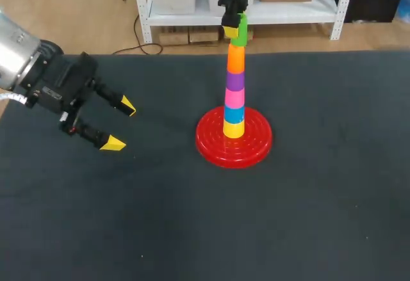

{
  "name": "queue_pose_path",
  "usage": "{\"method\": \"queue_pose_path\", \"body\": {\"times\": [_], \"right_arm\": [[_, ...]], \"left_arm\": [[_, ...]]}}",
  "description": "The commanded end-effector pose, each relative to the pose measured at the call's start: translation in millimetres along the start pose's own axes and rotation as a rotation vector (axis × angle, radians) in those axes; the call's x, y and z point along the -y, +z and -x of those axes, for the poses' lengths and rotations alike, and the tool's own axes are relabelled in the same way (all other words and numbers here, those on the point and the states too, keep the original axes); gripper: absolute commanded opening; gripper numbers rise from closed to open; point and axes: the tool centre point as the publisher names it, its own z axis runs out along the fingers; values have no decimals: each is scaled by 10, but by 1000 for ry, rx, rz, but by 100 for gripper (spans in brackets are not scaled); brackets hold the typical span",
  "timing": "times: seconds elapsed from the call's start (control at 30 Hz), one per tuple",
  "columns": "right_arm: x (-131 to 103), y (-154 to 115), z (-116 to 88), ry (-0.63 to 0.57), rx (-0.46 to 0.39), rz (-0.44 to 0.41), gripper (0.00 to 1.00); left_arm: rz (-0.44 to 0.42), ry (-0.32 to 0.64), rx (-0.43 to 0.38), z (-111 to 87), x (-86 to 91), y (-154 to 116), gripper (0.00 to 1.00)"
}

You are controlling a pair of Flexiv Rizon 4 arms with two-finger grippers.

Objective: Pick up and stack the cylinders on the red base in this order: pink,purple,orange,green

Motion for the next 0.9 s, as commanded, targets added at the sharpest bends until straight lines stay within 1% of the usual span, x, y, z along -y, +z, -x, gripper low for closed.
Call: {"method": "queue_pose_path", "body": {"times": [0.03, 0.53, 0.9], "right_arm": [[53, 3, 51, -3, -9, 13, 0], [76, 108, 8, 3, -17, 40, 0], [51, 86, -7, 1, -8, 37, 0]], "left_arm": [[4, 4, 4, -15, 12, 0, 100], [4, 4, 4, -15, 12, 0, 100], [4, 4, 4, -15, 12, 0, 100]]}}
